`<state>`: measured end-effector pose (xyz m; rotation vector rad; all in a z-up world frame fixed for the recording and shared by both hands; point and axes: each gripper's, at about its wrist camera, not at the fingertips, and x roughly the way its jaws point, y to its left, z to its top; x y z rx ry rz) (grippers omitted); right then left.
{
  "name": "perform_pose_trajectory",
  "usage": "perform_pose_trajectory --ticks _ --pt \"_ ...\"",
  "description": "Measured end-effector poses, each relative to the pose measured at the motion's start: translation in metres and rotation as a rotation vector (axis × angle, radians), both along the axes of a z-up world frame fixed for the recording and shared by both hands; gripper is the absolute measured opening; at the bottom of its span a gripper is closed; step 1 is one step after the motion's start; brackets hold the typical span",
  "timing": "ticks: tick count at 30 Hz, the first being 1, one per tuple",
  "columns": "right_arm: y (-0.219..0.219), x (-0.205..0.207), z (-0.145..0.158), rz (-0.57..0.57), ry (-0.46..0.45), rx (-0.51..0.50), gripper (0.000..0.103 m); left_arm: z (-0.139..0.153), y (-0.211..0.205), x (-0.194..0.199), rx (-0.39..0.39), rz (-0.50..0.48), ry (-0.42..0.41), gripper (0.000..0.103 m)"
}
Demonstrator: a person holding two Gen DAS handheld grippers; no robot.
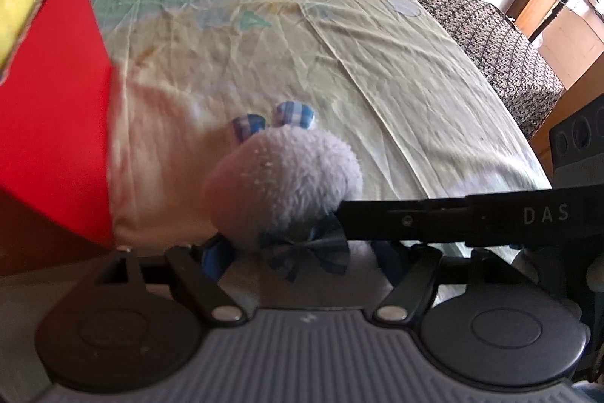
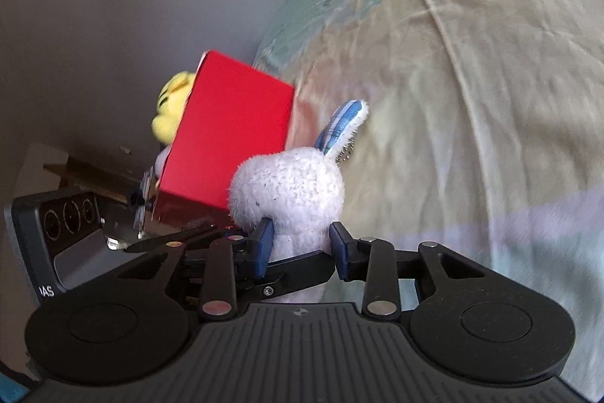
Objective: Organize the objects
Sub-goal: 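Close both grippers on the white bunny's body, then lift the bunny with both grippers and carry it over the red box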
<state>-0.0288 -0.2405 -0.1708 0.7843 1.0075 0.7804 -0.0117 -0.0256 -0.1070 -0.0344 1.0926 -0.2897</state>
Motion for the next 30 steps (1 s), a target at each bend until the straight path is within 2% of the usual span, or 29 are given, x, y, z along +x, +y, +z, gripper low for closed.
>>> perform_pose_trajectory --ticks 4,9,19,30 --pt "0.012 -0.005 0.009 0.055 -0.022 -0.006 0.034 0.005 0.011 -0.015 -0.021 0.027 0.010 0.075" --pt "0.036 -0.009 0.020 0.150 -0.052 -0.002 0.033 0.016 0.026 -0.037 -0.012 0.068 -0.014 0.075" --pt "0.109 -0.026 0.045 0.304 -0.114 -0.021 0.033 0.034 0.086 -0.085 -0.017 0.184 -0.049 0.075" --pt "0.203 -0.038 0.079 0.358 -0.197 -0.008 0.033 0.063 0.169 -0.126 -0.004 0.192 -0.131 0.075"
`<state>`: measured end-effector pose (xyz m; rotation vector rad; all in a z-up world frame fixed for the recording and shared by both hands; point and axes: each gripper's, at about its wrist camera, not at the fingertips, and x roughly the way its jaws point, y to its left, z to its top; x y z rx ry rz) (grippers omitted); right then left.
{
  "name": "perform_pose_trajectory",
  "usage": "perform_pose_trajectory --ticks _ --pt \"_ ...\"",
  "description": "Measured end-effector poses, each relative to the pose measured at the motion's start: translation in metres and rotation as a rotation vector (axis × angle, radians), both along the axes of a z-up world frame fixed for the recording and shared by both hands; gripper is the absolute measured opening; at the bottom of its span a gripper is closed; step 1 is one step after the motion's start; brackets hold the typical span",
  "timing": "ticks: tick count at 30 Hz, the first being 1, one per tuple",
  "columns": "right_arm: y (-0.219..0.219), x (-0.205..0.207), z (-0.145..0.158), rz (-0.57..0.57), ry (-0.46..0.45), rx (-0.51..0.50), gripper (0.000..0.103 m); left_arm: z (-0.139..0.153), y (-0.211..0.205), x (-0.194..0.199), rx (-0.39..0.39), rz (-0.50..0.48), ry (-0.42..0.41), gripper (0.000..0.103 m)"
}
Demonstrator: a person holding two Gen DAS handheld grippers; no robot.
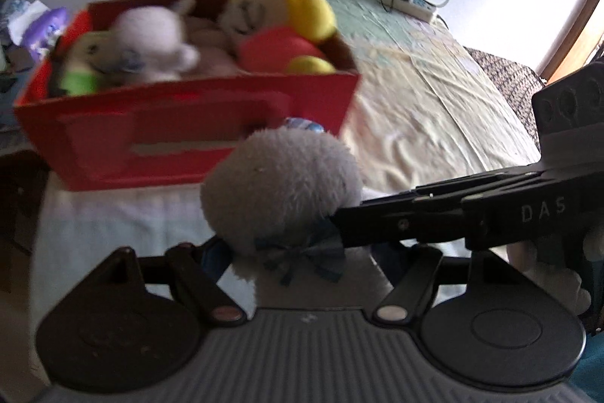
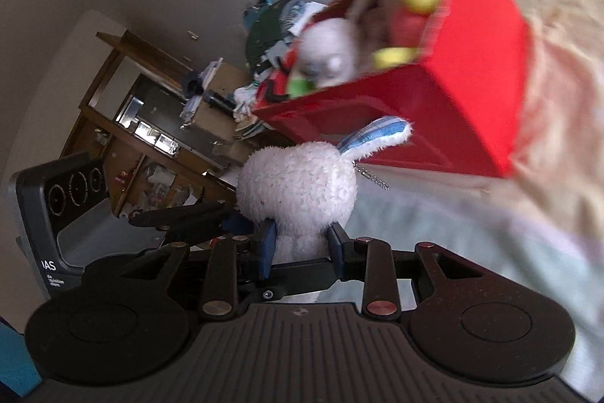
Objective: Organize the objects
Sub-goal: 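Lift the bunny with both grippers and carry it over the red box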
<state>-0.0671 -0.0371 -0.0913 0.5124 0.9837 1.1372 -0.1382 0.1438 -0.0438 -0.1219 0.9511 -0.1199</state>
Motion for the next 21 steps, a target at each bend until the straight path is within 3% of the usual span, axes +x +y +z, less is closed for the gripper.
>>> perform_pose_trajectory --ticks 6,13,21 --pt "0.033 -0.005 0.020 -0.018 -0.046 0.055 0.033 0.022 0.047 -0.017 0.009 -0.019 -0.063 0.075" --pt "0.058 -0.005 0.052 -0.103 -0.167 0.123 0.033 0.059 0.081 -0.023 0.042 -0.072 -0.202 0.075" --pt "0.059 0.016 0.065 -0.257 -0.250 0.080 0.033 0.075 0.093 0.014 0.024 -0.151 -0.294 0.075"
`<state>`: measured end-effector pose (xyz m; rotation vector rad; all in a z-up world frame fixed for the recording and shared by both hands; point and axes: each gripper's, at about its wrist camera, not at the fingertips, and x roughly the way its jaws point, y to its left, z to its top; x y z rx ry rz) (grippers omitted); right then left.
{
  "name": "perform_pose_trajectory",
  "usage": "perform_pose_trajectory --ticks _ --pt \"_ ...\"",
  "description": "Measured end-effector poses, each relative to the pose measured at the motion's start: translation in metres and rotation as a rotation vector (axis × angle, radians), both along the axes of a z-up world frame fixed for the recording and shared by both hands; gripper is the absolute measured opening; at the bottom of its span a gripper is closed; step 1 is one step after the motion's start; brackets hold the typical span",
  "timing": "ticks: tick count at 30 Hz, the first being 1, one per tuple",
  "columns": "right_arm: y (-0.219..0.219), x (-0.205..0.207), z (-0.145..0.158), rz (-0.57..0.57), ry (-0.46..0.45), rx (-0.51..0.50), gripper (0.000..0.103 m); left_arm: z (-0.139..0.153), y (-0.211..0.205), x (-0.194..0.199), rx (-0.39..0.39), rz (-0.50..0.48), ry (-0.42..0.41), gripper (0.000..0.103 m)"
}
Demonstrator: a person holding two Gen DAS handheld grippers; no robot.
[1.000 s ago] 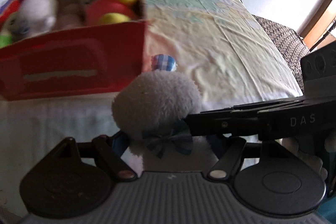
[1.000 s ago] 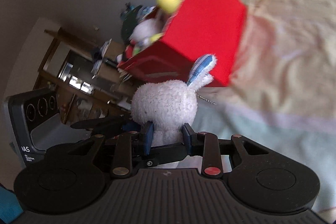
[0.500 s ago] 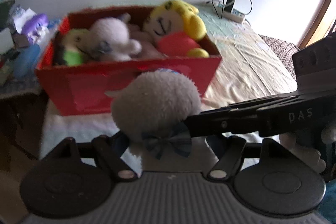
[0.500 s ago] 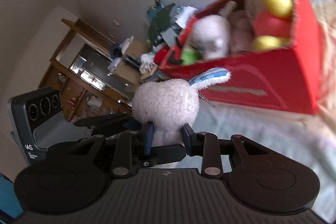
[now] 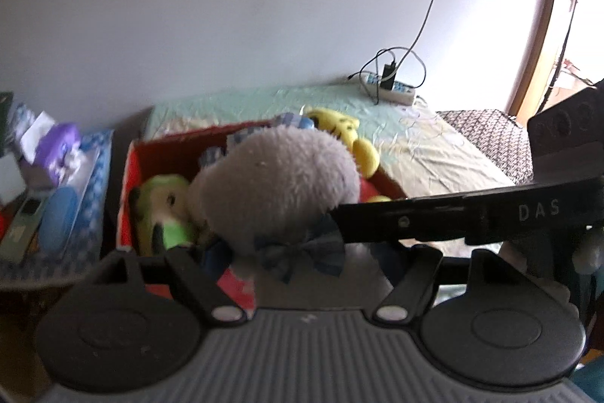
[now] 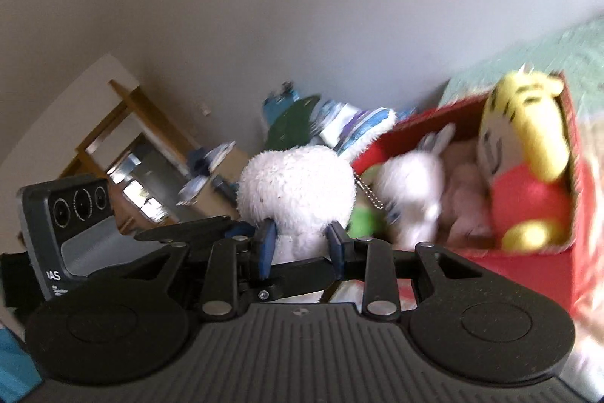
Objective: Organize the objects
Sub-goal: 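Lift the bunny with both grippers and carry it over the red box, then lower the bunny into the box beside the tiger plush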
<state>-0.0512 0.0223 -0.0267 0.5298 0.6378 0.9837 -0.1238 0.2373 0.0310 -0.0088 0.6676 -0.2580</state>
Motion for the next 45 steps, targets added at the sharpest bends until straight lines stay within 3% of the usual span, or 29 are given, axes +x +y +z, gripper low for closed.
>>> perform_pose_trajectory --ticks 10,21,25,29,33,38,45 --pt "-0.006 0.035 -0.011 -0.151 -0.029 -0.097 0.033 -0.011 -0.011 0.060 -0.023 -0.079 0.000 0.075" --pt "0.012 0.070 -0.037 -0.185 0.021 -0.175 0.032 -0.048 -0.007 0.112 -0.034 -0.058 0.092 0.075" --pt "0.014 0.075 -0.041 -0.184 0.046 -0.195 0.032 -0.053 -0.005 0.117 -0.030 -0.059 0.100 0.075" --pt "0.008 0.079 -0.050 -0.206 0.088 -0.212 0.029 -0.060 -0.008 0.122 -0.038 -0.080 0.117 0.087" --pt "0.012 0.077 -0.048 -0.210 0.076 -0.233 0.028 -0.064 -0.017 0.123 0.009 -0.085 0.101 0.087" --pt "0.014 0.079 -0.048 -0.227 0.082 -0.251 0.028 -0.068 -0.017 0.130 0.004 -0.087 0.115 0.087" --pt "0.015 0.073 -0.042 -0.247 0.075 -0.281 0.033 -0.070 -0.026 0.131 0.049 -0.085 0.118 0.087"
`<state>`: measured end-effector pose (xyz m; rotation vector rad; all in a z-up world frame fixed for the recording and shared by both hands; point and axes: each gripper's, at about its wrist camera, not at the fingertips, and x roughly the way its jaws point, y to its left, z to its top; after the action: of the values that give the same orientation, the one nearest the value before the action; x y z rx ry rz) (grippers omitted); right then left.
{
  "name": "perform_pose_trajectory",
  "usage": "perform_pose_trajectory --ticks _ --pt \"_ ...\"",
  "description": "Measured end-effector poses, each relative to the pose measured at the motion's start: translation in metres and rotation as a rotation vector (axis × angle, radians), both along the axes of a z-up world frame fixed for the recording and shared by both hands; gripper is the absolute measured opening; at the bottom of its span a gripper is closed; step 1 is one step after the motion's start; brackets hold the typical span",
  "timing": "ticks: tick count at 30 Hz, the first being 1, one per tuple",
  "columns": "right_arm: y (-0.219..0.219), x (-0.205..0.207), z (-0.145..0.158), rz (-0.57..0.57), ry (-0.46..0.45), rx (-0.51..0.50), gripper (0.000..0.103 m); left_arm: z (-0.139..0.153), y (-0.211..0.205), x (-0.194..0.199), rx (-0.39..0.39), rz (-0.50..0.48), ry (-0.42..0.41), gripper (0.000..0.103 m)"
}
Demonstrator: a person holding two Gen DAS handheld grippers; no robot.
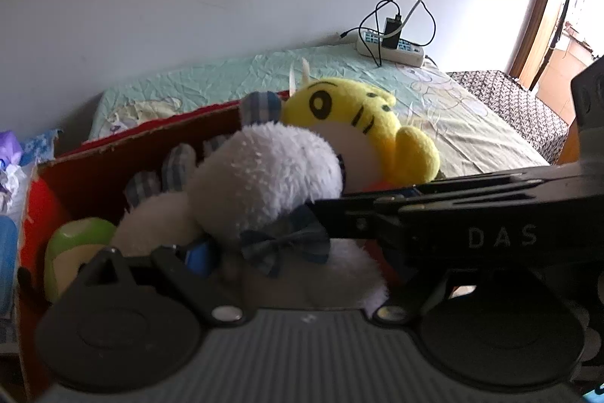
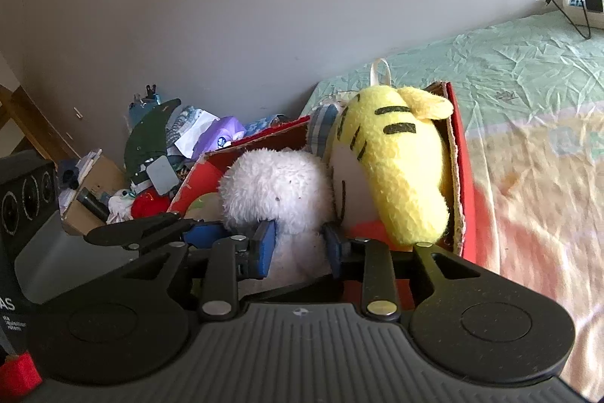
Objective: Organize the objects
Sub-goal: 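Lower the bunny into the box beside the tiger plush, then open both grippers and pull them back from the box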
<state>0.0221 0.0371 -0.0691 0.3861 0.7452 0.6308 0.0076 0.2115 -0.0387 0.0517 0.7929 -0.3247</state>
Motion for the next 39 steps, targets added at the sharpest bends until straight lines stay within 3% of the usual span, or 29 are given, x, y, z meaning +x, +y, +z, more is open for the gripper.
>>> perform_pose_trajectory --ticks 10,14,29,39 --pt "-0.004 -0.016 0.010 -0.054 -0.005 -0.040 0.035 0.006 -0.007 -0.007 0.042 0.029 0.023 0.087" --pt "-0.007 -0.024 0.011 -0.086 0.008 -0.044 0.040 0.008 -0.013 -0.013 0.094 0.037 0.027 0.087" --pt "-0.027 -0.063 0.027 -0.174 -0.026 -0.056 0.041 0.029 -0.032 -0.040 0.242 0.116 0.011 0.087" --pt "-0.064 -0.087 0.035 -0.312 -0.033 -0.112 0.041 0.043 -0.069 -0.057 0.269 0.069 -0.006 0.087"
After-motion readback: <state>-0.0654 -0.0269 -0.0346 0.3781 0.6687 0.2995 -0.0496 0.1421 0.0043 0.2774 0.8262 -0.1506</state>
